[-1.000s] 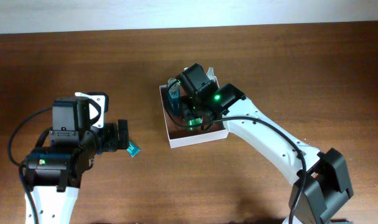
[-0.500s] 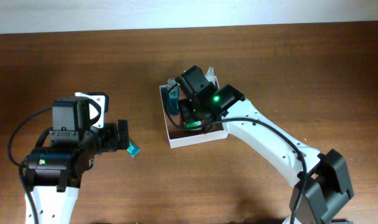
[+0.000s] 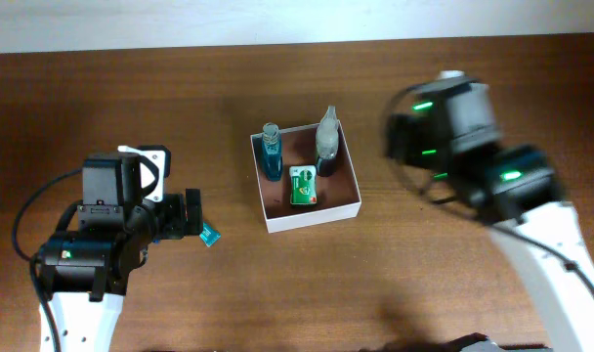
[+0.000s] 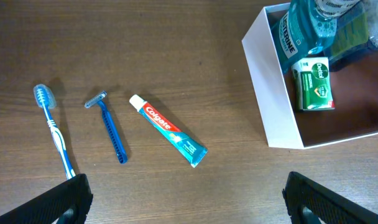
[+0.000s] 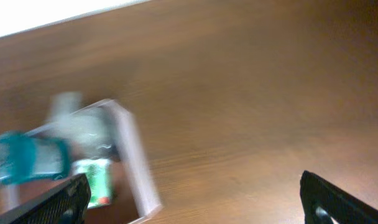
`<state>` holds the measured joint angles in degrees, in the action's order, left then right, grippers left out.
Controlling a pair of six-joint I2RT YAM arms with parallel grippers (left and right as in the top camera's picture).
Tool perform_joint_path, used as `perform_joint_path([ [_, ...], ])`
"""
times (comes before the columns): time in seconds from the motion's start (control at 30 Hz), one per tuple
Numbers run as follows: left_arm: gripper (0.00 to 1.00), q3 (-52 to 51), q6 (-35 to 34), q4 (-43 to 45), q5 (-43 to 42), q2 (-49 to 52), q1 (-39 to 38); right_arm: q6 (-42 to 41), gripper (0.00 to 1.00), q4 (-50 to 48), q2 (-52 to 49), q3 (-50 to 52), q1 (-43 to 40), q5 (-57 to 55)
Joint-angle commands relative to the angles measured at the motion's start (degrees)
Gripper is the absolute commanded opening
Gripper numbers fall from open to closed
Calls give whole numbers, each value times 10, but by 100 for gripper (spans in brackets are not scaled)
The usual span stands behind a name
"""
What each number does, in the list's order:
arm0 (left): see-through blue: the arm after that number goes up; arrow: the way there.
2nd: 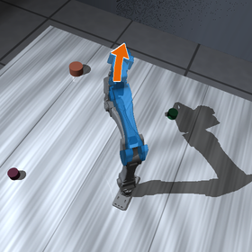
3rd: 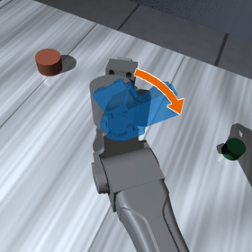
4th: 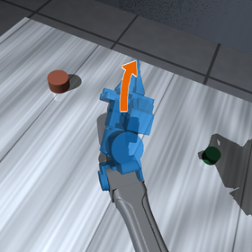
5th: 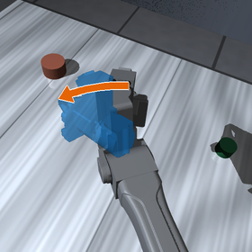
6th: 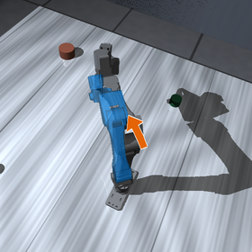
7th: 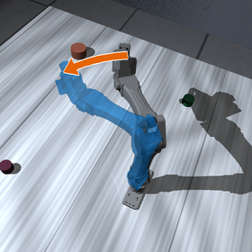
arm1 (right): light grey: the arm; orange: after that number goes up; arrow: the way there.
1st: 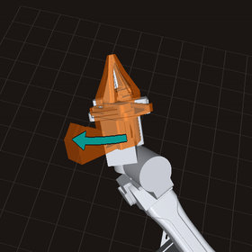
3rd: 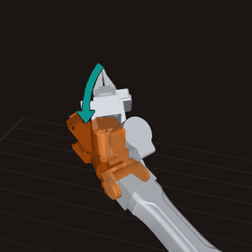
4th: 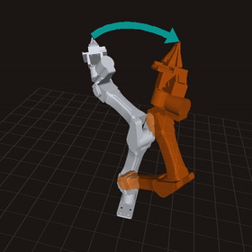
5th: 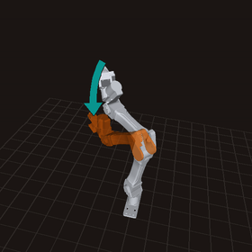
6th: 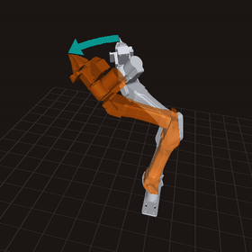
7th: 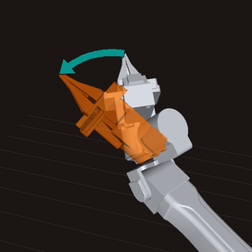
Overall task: Pack container
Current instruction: 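Open the right gripper and withdraw it to the right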
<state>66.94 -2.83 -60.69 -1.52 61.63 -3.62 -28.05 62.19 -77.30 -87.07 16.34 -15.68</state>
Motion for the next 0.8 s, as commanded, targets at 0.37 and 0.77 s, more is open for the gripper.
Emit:
perform_joint_path([
  [0.37, 100, 6, -6, 13, 2, 1, 0, 72, 99, 154, 10, 80, -287, 118],
  [0.77, 99, 6, -36, 28, 30, 69, 0, 129, 99, 127, 12, 171, -364, 209],
])
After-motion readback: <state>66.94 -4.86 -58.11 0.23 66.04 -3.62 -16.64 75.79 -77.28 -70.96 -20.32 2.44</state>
